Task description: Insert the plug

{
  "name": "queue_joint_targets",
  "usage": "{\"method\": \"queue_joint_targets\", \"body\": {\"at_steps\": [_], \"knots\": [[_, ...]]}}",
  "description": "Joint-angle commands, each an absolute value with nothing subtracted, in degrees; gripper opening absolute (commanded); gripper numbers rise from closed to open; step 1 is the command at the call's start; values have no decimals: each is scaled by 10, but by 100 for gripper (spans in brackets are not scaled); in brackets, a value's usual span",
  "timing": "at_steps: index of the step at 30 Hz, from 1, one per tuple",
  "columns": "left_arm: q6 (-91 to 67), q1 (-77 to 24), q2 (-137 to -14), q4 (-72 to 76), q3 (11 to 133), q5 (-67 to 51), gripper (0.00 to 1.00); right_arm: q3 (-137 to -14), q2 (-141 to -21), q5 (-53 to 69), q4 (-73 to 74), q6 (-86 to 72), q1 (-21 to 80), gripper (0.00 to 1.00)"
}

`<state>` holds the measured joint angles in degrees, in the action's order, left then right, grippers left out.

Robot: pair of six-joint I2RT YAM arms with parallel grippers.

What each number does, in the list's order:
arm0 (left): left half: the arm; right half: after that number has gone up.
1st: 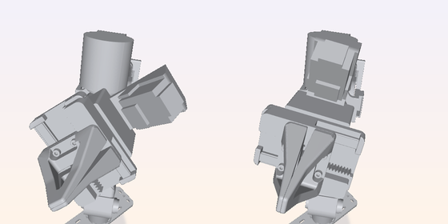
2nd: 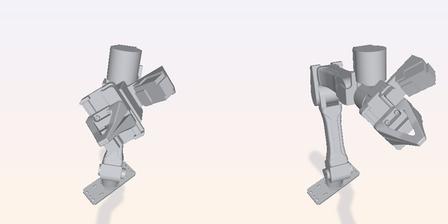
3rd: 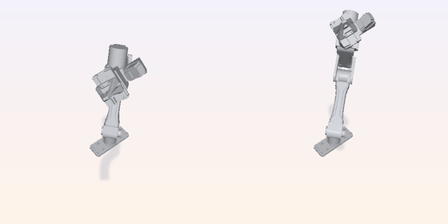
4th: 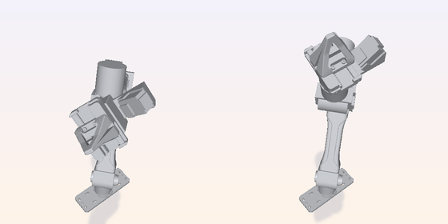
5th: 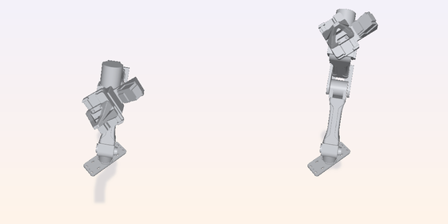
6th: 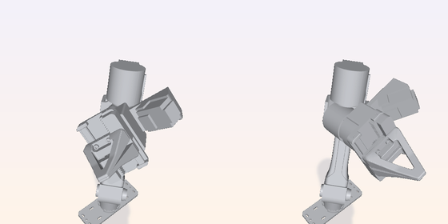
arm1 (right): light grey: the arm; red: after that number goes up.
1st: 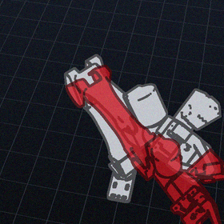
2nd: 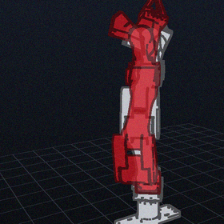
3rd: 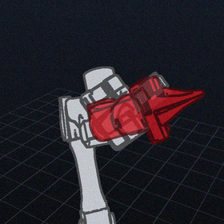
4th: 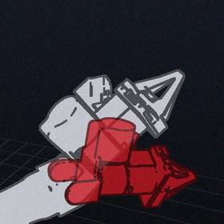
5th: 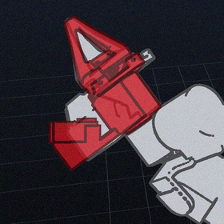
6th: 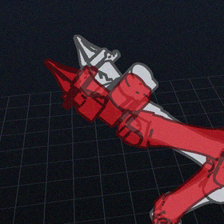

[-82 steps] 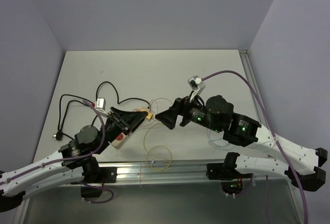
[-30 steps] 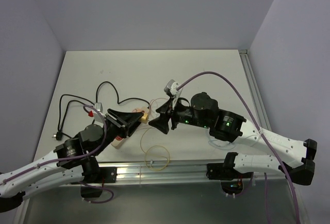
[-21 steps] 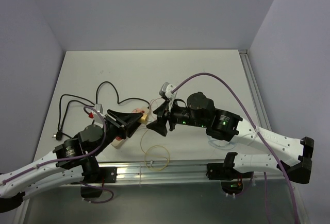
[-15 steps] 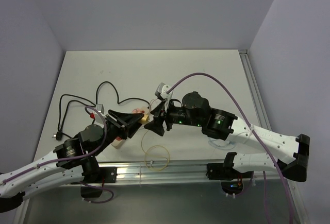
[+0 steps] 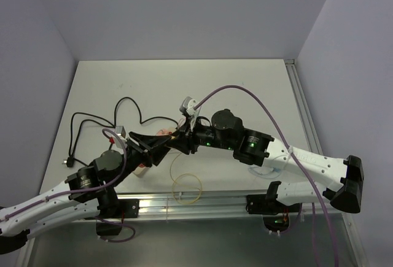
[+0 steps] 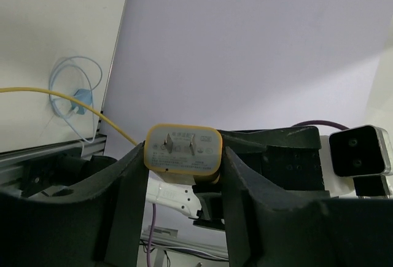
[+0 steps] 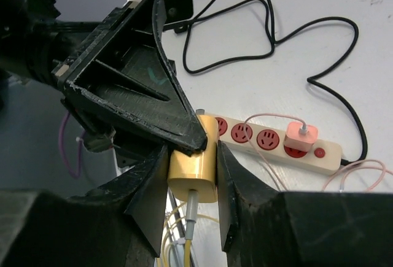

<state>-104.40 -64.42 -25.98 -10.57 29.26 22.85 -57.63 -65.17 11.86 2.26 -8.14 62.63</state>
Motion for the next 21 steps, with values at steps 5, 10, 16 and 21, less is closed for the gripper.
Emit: {"method": "queue_joint_targets", "body": {"at_steps": [5,10,16,21], "knots": [[-1006,-646,-207,-179,323,304,91,-577,-659,78,-4,-102,629,0],[-1024,-646,-187,-377,372,388,99,-577,-653,20,45,-127,630,0],[-1101,-646,-303,-589,450,480,99,-661,-692,-124,206,-249,620,0],[-1230,-646,-445,-763,514,524,94,-697,-720,-35,265,-333,570,0]]}}
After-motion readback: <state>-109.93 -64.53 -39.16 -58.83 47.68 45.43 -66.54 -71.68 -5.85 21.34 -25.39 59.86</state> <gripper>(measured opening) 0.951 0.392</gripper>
